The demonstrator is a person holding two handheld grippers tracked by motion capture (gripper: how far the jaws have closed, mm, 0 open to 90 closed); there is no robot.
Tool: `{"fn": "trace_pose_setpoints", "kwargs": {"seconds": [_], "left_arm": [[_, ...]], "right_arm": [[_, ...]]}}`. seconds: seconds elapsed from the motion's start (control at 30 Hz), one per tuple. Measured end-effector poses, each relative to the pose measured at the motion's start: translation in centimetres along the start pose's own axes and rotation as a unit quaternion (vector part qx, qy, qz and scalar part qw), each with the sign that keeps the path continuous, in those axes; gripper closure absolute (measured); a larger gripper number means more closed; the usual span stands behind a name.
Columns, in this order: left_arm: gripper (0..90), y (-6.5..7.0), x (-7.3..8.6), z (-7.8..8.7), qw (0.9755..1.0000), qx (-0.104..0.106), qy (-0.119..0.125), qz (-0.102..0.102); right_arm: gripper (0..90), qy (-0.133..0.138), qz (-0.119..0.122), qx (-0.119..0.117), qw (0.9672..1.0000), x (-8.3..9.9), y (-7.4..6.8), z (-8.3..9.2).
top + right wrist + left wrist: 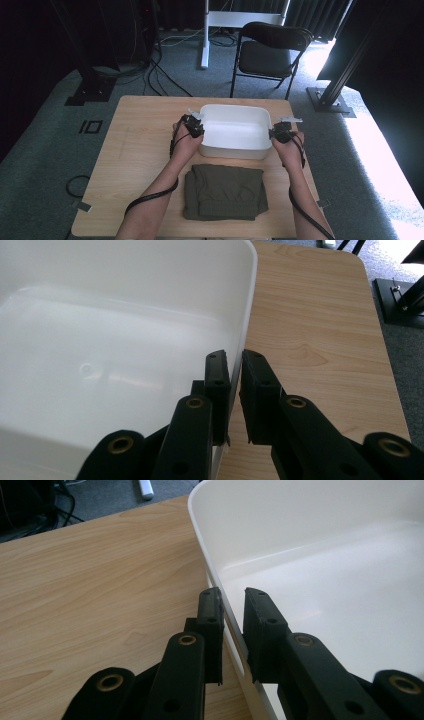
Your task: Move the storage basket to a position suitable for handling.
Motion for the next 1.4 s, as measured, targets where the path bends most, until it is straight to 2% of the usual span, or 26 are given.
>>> {"fn": "trace_pose_setpoints", "kwargs": {"seconds": [0.33,0.43,0.47,0.53,0.57,0.6,0.63,0.7,0.73,0.8,0.87,0.93,1.0,1.07,1.1,1.17,1.2,1.23,1.3,1.33,1.4], "left_arm": [[79.7,0.1,-0.1,0.0,0.9999,0.008,0.004,-0.005],[79.4,0.0,-0.1,0.1,0.9998,0.017,0.009,-0.009],[79.3,0.0,-0.2,0.2,0.9998,0.020,0.009,-0.001],[79.2,-0.1,-0.4,0.4,0.9997,0.019,0.012,-0.005],[68.6,-0.2,-0.4,0.5,0.9998,0.019,0.010,-0.005],[69.4,-0.2,-0.4,0.5,0.9998,0.019,0.010,-0.005],[69.4,0.1,-0.7,0.7,0.9993,0.036,0.012,0.007],[65.9,0.0,-0.9,1.0,0.9992,0.037,0.013,0.000],[65.9,0.1,-1.1,1.2,0.9988,0.044,0.020,0.004],[60.6,0.2,-1.5,1.6,0.9985,0.046,0.029,-0.008],[52.3,0.4,-1.8,2.0,0.9971,0.065,0.040,-0.008],[44.5,0.9,-2.1,2.4,0.9946,0.088,0.053,-0.017],[39.6,1.2,-2.0,2.7,0.9926,0.108,0.050,-0.026],[34.3,1.4,-1.9,2.8,0.9906,0.119,0.057,-0.037],[34.3,1.4,-1.8,3.0,0.9903,0.119,0.059,-0.042],[26.8,1.3,-1.5,3.1,0.9901,0.120,0.055,-0.048],[26.3,1.4,-1.3,3.2,0.9896,0.123,0.055,-0.051],[25.9,1.4,-1.1,3.3,0.9897,0.125,0.050,-0.048],[20.8,1.4,-0.8,3.6,0.9884,0.138,0.045,-0.046],[20.7,1.3,-0.6,3.8,0.9884,0.141,0.038,-0.042],[20.7,1.3,-0.5,4.2,0.9875,0.148,0.040,-0.035]], "right_arm": [[82.4,-0.003,-0.003,0.001,1.0000,0.0,0.1,0.1],[81.7,-0.004,0.001,0.000,1.0000,0.0,0.1,0.0],[81.3,-0.002,0.002,-0.002,1.0000,0.0,0.1,0.0],[77.1,0.001,0.003,-0.009,1.0000,-0.2,0.1,0.0],[75.2,0.003,0.003,-0.011,0.9999,-0.3,0.0,0.1],[75.2,0.003,0.003,-0.011,0.9999,-0.3,0.0,0.1],[73.4,0.009,0.002,-0.012,0.9999,-0.5,0.0,0.2],[70.1,0.021,0.002,-0.017,0.9996,-1.0,-0.2,0.4],[65.8,0.028,0.005,-0.018,0.9994,-1.3,-0.3,0.6],[57.5,0.040,0.012,-0.036,0.9985,-1.8,-0.8,0.8],[47.8,0.053,0.015,-0.054,0.9970,-2.3,-1.4,1.1],[43.0,0.072,0.014,-0.067,0.9951,-2.8,-1.9,1.5],[38.6,0.090,0.006,-0.079,0.9928,-3.3,-2.3,1.8],[33.1,0.090,0.006,-0.089,0.9919,-3.5,-2.6,2.0],[30.2,0.090,0.008,-0.093,0.9916,-3.5,-2.8,2.1],[21.1,0.100,0.016,-0.101,0.9897,-3.6,-3.1,2.2],[17.6,0.103,0.022,-0.102,0.9892,-3.6,-3.2,2.3],[15.5,0.103,0.028,-0.103,0.9889,-3.5,-3.3,2.3],[14.8,0.102,0.040,-0.103,0.9886,-3.4,-3.5,2.4],[14.6,0.098,0.040,-0.108,0.9885,-3.2,-3.6,2.4],[13.7,0.094,0.049,-0.117,0.9874,-2.8,-3.9,2.5]]}}
Point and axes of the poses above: each handheld gripper's, and its own axes: z roughly backward along the jaws, x roughly out of its underside, y roughly to its right, the point moved 10 cm from there along -z, roughly forward along the jaws, and after that the axes turned 3 degrees about y, right-handed, at the moved point
